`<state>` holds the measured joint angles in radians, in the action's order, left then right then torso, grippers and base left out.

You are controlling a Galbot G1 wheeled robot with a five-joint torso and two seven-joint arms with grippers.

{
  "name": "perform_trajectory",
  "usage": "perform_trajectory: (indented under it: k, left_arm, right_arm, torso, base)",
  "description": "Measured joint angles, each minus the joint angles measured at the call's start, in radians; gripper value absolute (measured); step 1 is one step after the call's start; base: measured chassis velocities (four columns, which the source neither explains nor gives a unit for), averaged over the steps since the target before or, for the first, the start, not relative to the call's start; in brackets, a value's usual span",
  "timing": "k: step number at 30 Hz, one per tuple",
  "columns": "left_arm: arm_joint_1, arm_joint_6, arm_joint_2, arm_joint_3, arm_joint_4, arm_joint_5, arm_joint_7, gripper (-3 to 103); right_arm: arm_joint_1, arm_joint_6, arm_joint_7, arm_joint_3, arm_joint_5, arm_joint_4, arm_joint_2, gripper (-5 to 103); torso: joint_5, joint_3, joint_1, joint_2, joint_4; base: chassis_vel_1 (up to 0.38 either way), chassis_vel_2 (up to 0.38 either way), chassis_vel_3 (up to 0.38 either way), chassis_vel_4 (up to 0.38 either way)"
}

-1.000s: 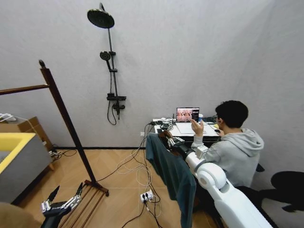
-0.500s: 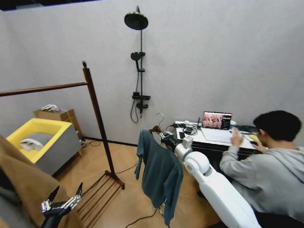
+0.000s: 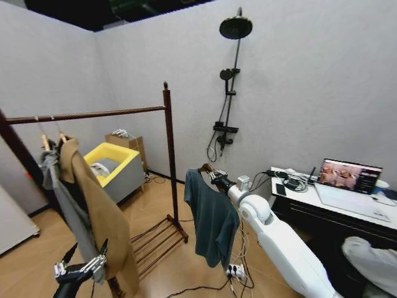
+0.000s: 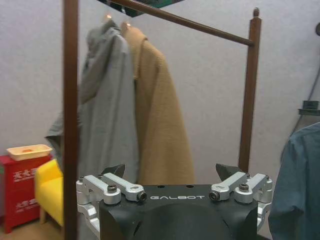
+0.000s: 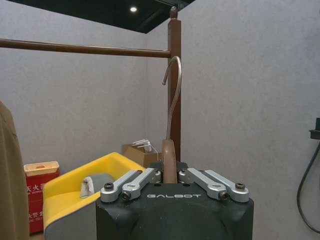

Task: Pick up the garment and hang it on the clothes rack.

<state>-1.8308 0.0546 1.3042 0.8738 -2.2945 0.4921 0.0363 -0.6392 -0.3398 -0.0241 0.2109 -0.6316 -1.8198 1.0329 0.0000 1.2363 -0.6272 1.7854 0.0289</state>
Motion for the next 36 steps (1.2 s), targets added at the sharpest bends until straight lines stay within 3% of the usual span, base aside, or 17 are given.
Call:
perform_trajectory:
  k: [32, 36]
  left_arm:
    - [0.0, 0.0, 0.0, 0.0, 0.0, 0.0, 0.0, 100]
    - [0.0, 0.0, 0.0, 0.0, 0.0, 0.0, 0.0, 100]
  right_arm:
    - [-0.169, 0.025, 0.0, 0.136, 0.044, -0.057, -0.004, 10]
    - [-0.188, 0.025, 0.005, 0.15, 0.043, -0.066, -0.008, 10]
  torso:
    - [0.0, 0.0, 0.0, 0.0, 0.0001]
    - [0.0, 0.0, 0.0, 0.0, -0.0009]
  base:
    - [0.12, 0.128, 0.128, 0.123]
    - [0.109, 0.124, 0.118, 0.089]
